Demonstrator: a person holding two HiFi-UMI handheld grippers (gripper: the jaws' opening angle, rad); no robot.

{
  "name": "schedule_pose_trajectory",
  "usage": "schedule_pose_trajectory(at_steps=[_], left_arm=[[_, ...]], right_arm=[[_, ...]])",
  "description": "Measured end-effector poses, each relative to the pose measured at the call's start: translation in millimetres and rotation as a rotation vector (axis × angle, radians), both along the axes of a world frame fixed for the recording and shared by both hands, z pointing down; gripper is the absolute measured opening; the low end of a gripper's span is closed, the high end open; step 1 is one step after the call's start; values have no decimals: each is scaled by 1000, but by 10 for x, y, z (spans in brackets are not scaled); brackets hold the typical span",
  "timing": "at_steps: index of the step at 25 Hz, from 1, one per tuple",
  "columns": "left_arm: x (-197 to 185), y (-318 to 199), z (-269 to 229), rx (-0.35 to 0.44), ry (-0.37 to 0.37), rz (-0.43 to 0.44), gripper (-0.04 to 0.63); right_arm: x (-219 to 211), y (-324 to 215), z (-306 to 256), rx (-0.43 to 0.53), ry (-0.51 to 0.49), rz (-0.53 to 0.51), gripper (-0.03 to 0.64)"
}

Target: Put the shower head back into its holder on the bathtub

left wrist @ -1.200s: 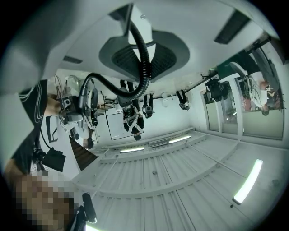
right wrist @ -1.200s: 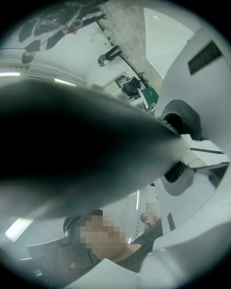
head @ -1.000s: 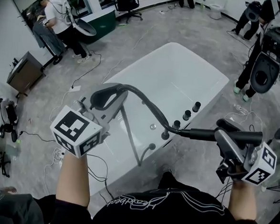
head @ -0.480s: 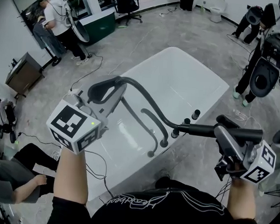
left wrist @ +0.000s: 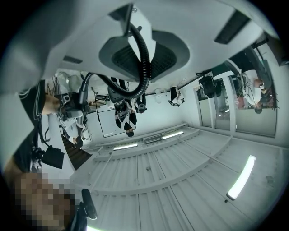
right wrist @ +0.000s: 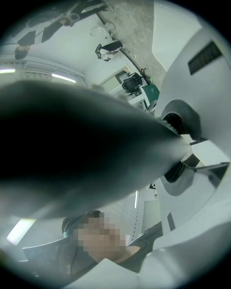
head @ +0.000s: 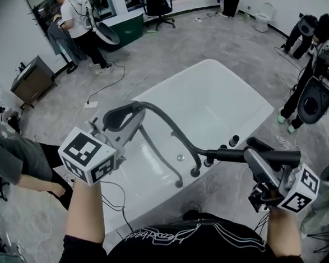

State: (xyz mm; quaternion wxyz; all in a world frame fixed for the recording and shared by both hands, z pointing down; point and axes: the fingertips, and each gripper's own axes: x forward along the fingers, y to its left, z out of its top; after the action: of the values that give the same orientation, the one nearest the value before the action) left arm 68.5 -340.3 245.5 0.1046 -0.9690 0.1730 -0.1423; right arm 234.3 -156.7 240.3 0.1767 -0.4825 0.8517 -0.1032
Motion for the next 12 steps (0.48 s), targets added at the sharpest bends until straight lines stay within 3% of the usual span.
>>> schedule_pose_trajectory(at_steps=[12], left_arm=[[-50, 171, 614, -127, -13, -22, 64]], right_arm=[[-24, 75, 385, -100, 29, 19, 112]])
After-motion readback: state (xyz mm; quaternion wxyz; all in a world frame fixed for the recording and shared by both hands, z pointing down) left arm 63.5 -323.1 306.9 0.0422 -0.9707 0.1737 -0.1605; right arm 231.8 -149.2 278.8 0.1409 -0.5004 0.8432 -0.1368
